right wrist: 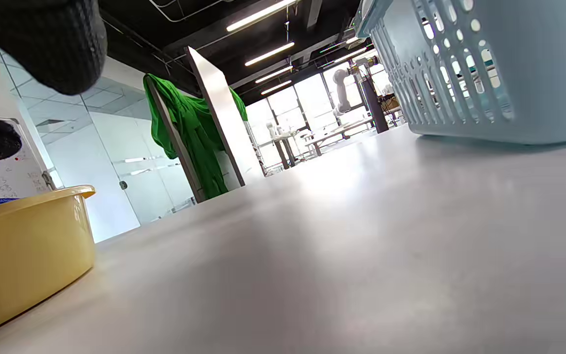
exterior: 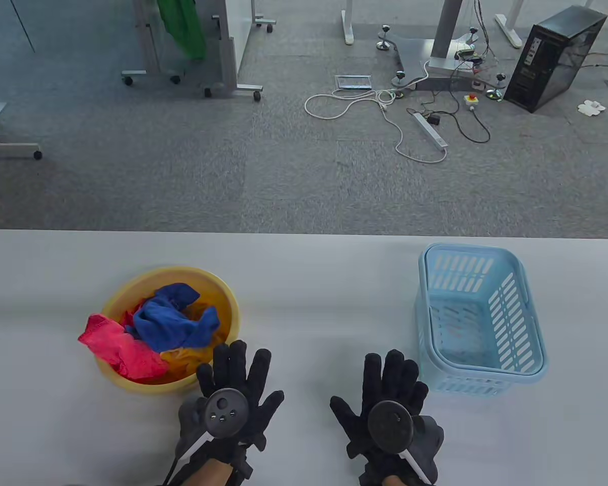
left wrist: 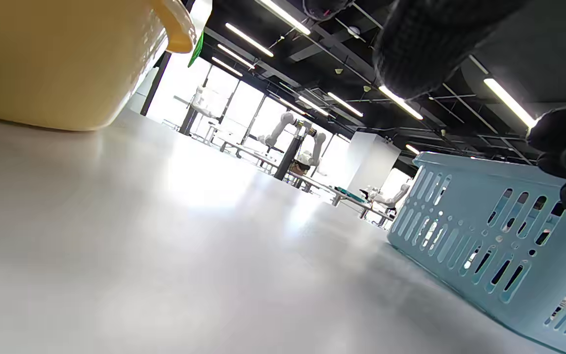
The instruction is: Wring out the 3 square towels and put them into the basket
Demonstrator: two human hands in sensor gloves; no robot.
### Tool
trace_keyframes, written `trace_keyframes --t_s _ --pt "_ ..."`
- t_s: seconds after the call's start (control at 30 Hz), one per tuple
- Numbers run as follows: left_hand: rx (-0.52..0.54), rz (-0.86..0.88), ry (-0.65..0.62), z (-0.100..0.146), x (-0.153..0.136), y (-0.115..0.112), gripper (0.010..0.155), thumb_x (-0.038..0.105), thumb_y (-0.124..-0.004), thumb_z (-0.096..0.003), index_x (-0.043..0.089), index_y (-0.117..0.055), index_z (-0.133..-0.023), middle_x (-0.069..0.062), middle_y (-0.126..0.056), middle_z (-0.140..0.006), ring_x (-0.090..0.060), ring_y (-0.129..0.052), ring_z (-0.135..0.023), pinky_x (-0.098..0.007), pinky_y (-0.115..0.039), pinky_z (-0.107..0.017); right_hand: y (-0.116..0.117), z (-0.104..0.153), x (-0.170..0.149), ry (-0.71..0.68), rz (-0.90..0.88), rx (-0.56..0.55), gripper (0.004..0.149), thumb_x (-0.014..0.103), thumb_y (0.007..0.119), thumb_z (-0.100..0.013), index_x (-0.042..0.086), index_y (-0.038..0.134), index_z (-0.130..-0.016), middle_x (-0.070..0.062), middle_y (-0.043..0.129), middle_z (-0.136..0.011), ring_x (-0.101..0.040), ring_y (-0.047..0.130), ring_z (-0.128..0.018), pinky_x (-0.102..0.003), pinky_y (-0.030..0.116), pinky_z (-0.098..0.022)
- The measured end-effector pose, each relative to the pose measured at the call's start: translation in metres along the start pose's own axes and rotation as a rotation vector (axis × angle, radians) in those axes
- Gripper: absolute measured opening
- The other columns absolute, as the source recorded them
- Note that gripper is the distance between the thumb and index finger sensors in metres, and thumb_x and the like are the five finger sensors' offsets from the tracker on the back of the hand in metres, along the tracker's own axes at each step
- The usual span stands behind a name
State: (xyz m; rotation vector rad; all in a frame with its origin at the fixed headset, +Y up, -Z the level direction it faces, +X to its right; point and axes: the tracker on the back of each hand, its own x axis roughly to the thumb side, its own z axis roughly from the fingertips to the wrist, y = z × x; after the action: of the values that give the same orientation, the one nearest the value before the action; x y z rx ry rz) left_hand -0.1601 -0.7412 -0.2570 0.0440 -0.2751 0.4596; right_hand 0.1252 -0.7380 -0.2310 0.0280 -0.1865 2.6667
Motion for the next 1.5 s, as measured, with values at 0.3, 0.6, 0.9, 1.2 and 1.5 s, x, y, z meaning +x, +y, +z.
trace_keyframes --t_s 0.3,0.6,0.9,1.2,1.5 --pt "0.016 0.007 -0.019 0.002 0.005 0.003 0.079 0.056 -0.080 -0.0559 0.034 -0.036 -0.118 -0.012 -0.011 -0.121 -0.041 -0.002 -0.111 -0.073 -0.010 -0.069 0.001 -0.001 0.004 -0.013 -0.008 0.009 0.101 0.065 0.081 -0.049 0.019 0.019 -0.114 -0.022 0.005 -0.115 -0.056 0.006 -0.101 -0.076 0.015 -0.070" --pt "0.021 0.090 -0.036 0.005 0.015 0.011 0.080 0.057 -0.079 -0.0559 0.033 -0.036 -0.119 -0.013 -0.012 -0.120 -0.042 -0.002 -0.111 -0.073 -0.009 -0.068 -0.006 0.001 0.006 -0.014 -0.036 -0.022 0.106 0.064 0.082 -0.050 0.022 0.005 -0.110 -0.024 0.007 -0.114 -0.056 0.008 -0.102 -0.075 0.017 -0.071" --pt "0.082 0.236 -0.040 0.006 0.017 0.033 0.080 0.056 -0.081 -0.0557 0.033 -0.038 -0.119 -0.013 -0.013 -0.121 -0.042 -0.002 -0.111 -0.073 -0.009 -0.068 -0.011 0.001 0.005 -0.008 -0.075 -0.024 0.103 0.063 0.082 -0.050 0.021 0.012 -0.112 -0.023 0.008 -0.115 -0.057 0.009 -0.102 -0.076 0.018 -0.070" --pt "0.014 0.003 -0.033 -0.004 0.016 0.040 0.080 0.055 -0.082 -0.0557 0.033 -0.038 -0.119 -0.013 -0.013 -0.121 -0.042 -0.002 -0.111 -0.073 -0.009 -0.069 -0.014 0.002 0.005 -0.005 -0.041 -0.020 0.096 0.057 0.080 -0.054 0.019 0.014 -0.113 -0.023 0.008 -0.114 -0.057 0.011 -0.101 -0.075 0.019 -0.071" --pt "0.040 -0.044 0.050 -0.021 -0.001 0.089 0.079 0.055 -0.082 -0.0553 0.032 -0.040 -0.119 -0.013 -0.015 -0.121 -0.042 -0.005 -0.112 -0.073 -0.011 -0.069 -0.015 0.001 0.004 0.007 -0.068 -0.023 0.097 0.059 0.081 -0.053 0.019 0.016 -0.113 -0.024 0.009 -0.115 -0.057 0.011 -0.102 -0.076 0.020 -0.071"
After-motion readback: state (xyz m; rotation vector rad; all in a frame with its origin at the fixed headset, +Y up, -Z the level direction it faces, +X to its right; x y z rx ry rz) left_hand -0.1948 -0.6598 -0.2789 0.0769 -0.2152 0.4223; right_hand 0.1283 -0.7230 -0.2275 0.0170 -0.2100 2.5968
